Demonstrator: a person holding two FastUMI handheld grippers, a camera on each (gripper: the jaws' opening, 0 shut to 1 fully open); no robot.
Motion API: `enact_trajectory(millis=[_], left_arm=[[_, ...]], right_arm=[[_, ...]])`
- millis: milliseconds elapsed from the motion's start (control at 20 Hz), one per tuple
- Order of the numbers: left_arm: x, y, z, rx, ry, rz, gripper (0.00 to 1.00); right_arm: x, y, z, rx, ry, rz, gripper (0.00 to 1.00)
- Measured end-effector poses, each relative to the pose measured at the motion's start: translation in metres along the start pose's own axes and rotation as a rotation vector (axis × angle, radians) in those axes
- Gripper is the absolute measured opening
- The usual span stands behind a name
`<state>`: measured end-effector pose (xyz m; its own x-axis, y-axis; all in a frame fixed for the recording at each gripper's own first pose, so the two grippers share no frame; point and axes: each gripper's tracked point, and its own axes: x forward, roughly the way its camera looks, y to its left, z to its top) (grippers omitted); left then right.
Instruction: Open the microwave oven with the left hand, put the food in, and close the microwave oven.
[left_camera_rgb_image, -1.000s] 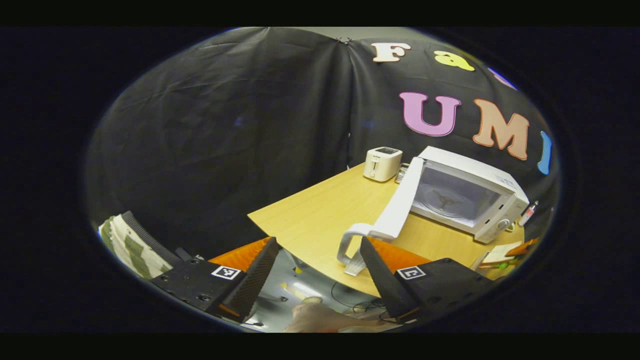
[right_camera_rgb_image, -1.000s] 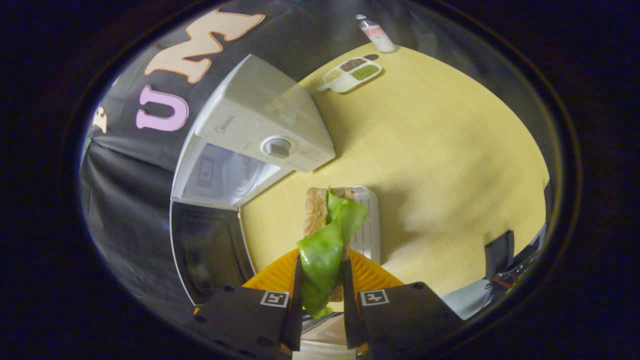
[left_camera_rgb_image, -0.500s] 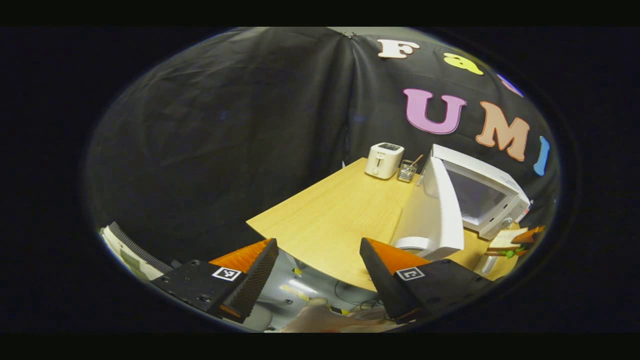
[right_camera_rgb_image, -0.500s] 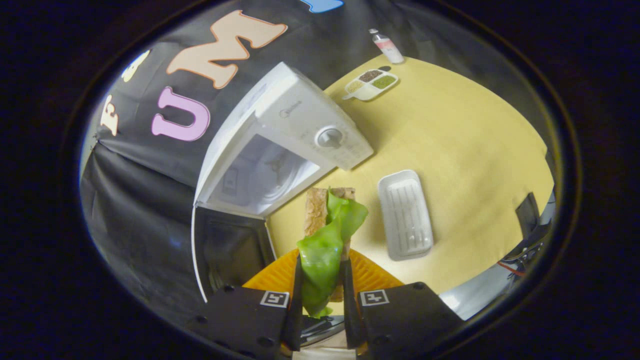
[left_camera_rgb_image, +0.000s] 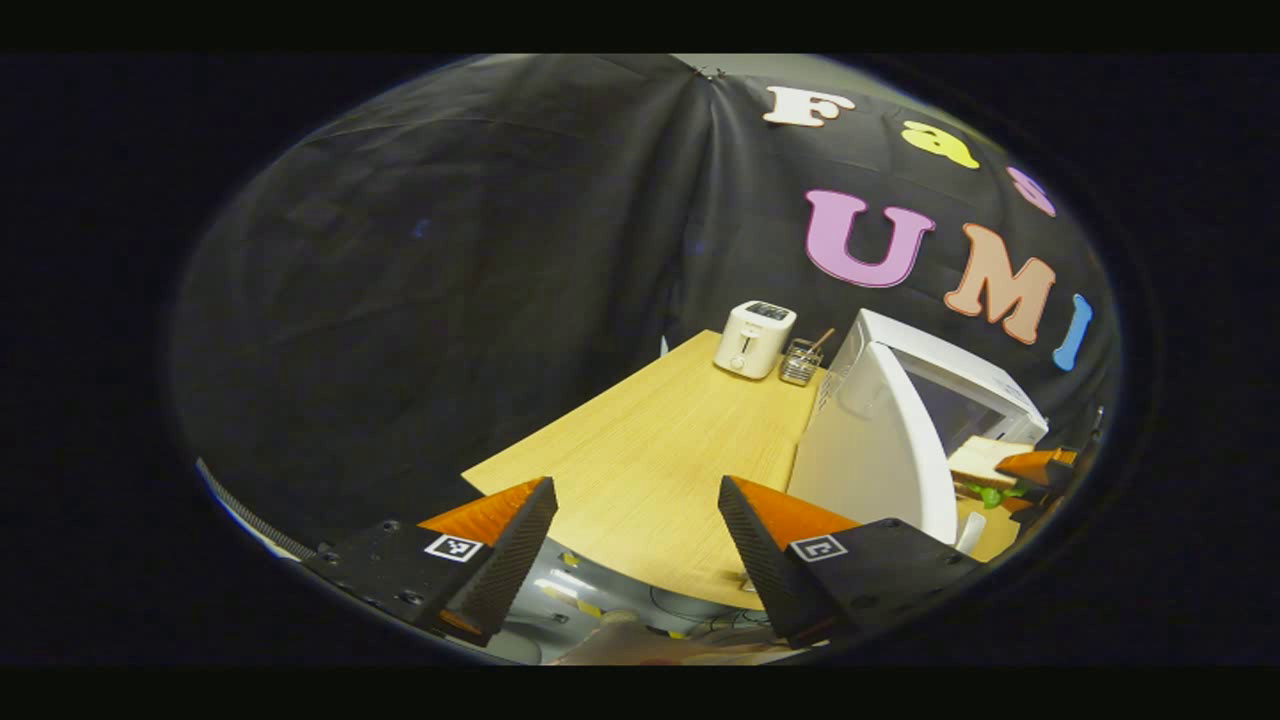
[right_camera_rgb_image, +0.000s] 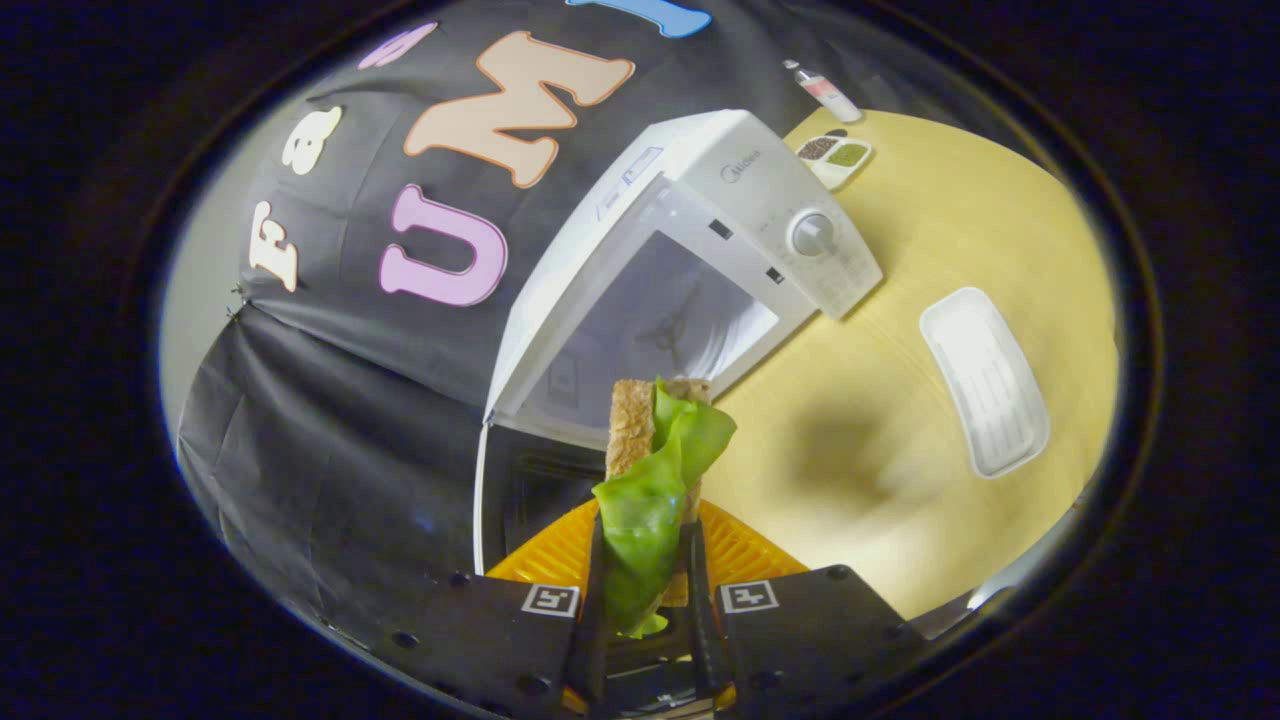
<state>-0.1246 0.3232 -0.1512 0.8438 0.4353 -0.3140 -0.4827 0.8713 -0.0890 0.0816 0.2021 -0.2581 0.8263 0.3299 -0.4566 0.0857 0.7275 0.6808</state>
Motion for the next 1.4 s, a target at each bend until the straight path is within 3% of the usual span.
enact_trajectory(millis=[300, 450, 750, 1300, 1350, 1400], left_arm=[[0.020, 0.000, 0.002, 0.018, 0.002, -0.027, 0.95], [0.026, 0.005, -0.002, -0.002, 0.024, -0.018, 0.92], [0.028, 0.011, -0.003, 0.010, 0.033, 0.008, 0.96], [0.029, 0.021, -0.015, 0.021, 0.088, 0.043, 0.92], [0.028, 0.020, -0.014, 0.030, 0.090, 0.044, 0.99], [0.028, 0.020, -0.014, 0.040, 0.093, 0.043, 0.96]], right_arm=[[0.063, 0.021, 0.013, 0.098, -0.105, 0.070, 0.36], [0.095, 0.017, 0.018, 0.086, -0.123, 0.029, 0.36], [0.152, -0.008, 0.047, 0.072, -0.229, -0.063, 0.36], [0.203, -0.019, 0.079, 0.076, -0.342, -0.110, 0.36], [0.206, -0.020, 0.081, 0.069, -0.354, -0.122, 0.36], [0.207, -0.022, 0.082, 0.058, -0.369, -0.138, 0.29]])
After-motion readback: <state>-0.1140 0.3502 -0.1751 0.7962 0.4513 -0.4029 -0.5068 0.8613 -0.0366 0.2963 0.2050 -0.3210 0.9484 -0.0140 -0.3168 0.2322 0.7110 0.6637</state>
